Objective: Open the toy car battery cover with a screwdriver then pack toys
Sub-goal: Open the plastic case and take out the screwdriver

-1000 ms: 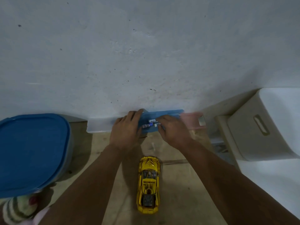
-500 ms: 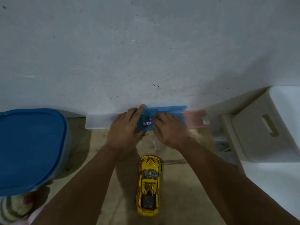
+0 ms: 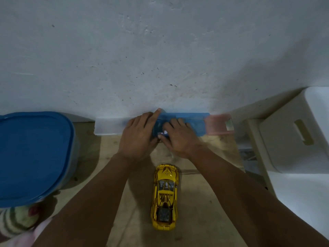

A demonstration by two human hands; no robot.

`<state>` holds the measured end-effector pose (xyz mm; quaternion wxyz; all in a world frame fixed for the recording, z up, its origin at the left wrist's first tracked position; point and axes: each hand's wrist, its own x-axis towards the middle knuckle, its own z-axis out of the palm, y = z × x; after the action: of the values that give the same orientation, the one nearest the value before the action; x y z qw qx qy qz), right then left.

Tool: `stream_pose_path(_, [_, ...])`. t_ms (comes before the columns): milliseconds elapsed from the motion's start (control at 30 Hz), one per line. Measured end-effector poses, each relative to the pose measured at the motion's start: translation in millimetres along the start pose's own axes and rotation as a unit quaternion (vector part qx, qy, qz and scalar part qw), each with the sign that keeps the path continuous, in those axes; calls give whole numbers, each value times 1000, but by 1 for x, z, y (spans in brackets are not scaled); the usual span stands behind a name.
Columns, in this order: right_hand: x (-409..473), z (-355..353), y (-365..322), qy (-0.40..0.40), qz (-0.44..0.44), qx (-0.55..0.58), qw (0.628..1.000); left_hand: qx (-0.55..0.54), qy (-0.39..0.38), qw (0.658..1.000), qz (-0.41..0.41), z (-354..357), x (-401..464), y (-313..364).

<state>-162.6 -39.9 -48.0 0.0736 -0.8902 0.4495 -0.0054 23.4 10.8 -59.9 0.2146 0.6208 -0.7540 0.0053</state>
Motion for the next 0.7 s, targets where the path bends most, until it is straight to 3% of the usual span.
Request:
stream_pose_path(433, [5,1,9,2,-5,80,997,-2,-5,1000,-3,-3,2,2])
stream_pose_path(700, [1,6,13,83,-31,155,984,11,-11,1000,0,-3,3,0])
